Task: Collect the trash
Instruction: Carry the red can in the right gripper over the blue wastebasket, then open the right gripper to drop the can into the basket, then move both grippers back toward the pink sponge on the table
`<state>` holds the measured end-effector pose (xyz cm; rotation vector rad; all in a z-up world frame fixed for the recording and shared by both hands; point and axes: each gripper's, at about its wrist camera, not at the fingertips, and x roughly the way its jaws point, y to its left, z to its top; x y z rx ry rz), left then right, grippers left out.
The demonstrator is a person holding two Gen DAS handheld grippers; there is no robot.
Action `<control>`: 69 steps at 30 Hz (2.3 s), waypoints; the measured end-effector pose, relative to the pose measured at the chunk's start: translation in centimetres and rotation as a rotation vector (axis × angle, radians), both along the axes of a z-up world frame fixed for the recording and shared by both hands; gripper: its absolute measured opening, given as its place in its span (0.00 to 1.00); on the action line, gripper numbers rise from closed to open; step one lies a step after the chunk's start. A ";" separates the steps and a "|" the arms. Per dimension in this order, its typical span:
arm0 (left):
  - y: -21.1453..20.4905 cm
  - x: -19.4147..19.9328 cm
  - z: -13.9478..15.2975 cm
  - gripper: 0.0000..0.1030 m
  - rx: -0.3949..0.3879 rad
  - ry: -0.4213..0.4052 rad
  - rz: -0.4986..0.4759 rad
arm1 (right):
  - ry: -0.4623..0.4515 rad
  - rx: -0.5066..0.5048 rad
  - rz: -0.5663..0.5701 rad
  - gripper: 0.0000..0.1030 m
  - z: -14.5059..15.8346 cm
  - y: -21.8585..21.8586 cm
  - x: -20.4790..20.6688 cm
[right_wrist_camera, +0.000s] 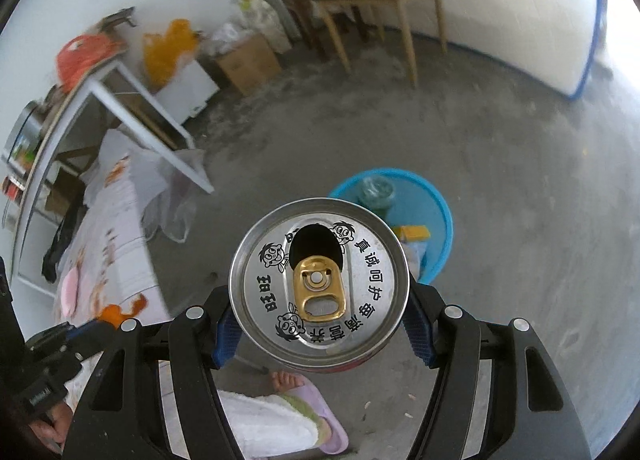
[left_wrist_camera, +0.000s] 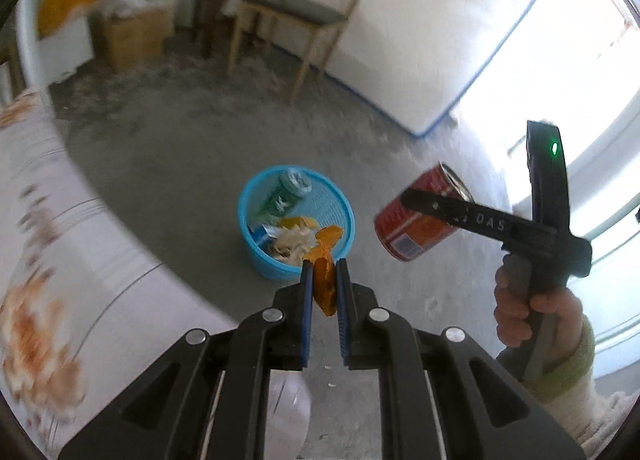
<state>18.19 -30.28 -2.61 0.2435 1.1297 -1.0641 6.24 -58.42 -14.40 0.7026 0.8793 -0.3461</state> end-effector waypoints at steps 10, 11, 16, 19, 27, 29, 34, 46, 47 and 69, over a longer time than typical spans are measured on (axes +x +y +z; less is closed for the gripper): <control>-13.0 1.8 -7.3 0.62 0.145 0.003 -0.079 | 0.022 0.097 -0.048 0.73 -5.3 -6.9 5.2; -13.6 2.0 -7.9 0.62 0.154 0.000 -0.070 | 0.034 0.101 -0.054 0.73 -5.8 -7.3 5.1; -13.5 2.9 -7.5 0.62 0.109 0.042 -0.029 | 0.015 0.112 -0.072 0.73 -6.2 -7.5 4.3; -12.6 2.9 -6.6 0.63 0.087 0.024 -0.014 | 0.007 0.097 -0.067 0.73 -5.8 -6.9 3.1; -9.6 2.0 -3.5 0.63 0.049 -0.021 0.013 | -0.042 0.073 -0.066 0.73 -3.4 -6.0 0.5; -8.3 1.4 -2.6 0.63 0.034 -0.036 0.017 | -0.059 0.067 -0.060 0.74 -2.5 -5.3 -0.4; -4.4 0.0 -0.2 0.63 0.005 -0.076 0.039 | -0.097 0.062 -0.005 0.75 -0.1 -2.8 -1.9; 11.6 -2.1 4.5 0.72 -0.073 -0.174 0.215 | -0.169 0.091 0.261 0.76 5.3 6.3 0.9; 13.4 -2.2 4.6 0.72 -0.073 -0.181 0.241 | -0.172 0.088 0.292 0.76 5.8 7.6 1.5; 44.4 -4.8 5.2 0.73 -0.074 -0.326 0.972 | -0.126 0.060 0.777 0.76 8.9 29.0 12.5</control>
